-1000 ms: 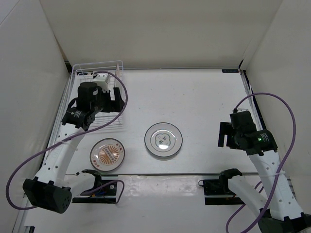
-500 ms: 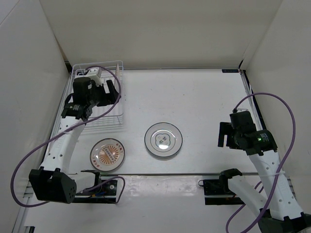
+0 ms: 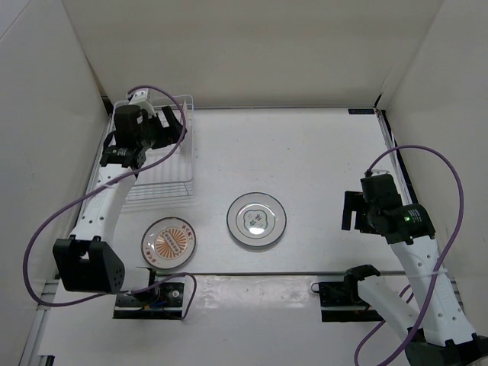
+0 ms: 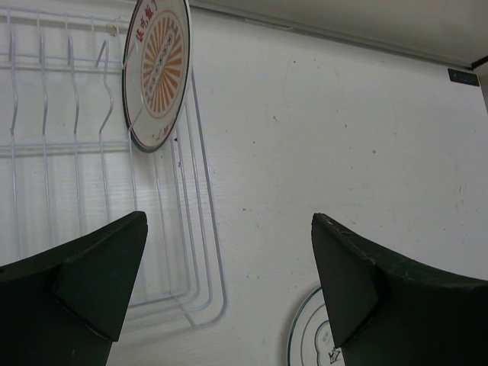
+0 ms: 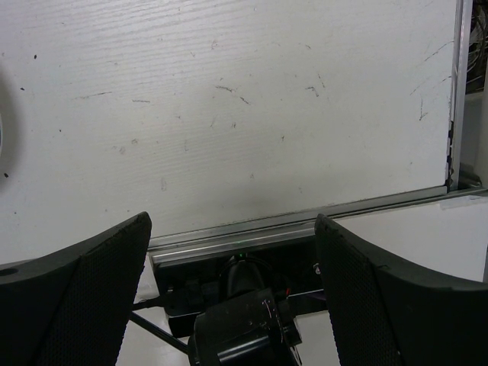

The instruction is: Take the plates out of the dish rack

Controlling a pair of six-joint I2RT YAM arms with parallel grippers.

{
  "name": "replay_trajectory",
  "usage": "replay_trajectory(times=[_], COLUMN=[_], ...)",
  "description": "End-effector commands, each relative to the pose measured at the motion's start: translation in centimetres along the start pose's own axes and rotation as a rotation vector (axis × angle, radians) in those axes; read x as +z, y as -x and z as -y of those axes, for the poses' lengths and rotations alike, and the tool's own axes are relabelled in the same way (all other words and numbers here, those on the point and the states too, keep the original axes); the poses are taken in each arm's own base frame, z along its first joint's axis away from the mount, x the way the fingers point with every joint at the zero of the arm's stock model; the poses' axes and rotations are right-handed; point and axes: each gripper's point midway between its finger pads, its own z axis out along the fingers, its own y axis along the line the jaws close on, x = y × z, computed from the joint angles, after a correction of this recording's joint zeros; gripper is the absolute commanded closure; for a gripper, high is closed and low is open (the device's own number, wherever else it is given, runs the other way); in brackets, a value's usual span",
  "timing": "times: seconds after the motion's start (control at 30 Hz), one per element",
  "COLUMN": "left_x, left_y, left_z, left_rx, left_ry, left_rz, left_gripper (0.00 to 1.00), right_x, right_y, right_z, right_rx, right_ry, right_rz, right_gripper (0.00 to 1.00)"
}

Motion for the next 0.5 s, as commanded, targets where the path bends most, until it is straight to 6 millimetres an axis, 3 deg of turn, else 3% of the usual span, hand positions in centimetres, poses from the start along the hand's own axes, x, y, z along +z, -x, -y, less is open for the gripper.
replay_trajectory(times=[0.0, 0.23, 0.27, 0.3, 0.47], left_x=[-0.1, 2.7, 3.3, 3.8, 6.3], left_y=[3.9, 6.3, 6.4, 7.4, 8.2], left_z=[0.5, -1.6, -3.2, -3.3, -4.4], left_rx=[0.013, 0.031, 0.021, 0.038, 0.054], left_ry=[-0.025, 0.013, 0.04, 0.04, 0.053], left_rz=[0.103, 0.138, 0.135, 0.156, 0.171], left_gripper=[0.0, 0.0, 0.0, 0.0, 0.0], right_x=[0.0, 0.0, 0.1, 0.2, 0.4], right_y=[0.3, 0.3, 0.2, 0.2, 0.2], right_z=[-0.1, -0.1, -0.1, 0.0, -0.1], right_rx=[-0.009, -0.009, -0.009, -0.011, -0.019], right_ry=[0.008, 0.007, 0.005, -0.001, -0.001], right_rz=[0.019, 0.015, 0.012, 0.01, -0.004], right_gripper=[0.11, 0.11, 0.11, 0.11, 0.11])
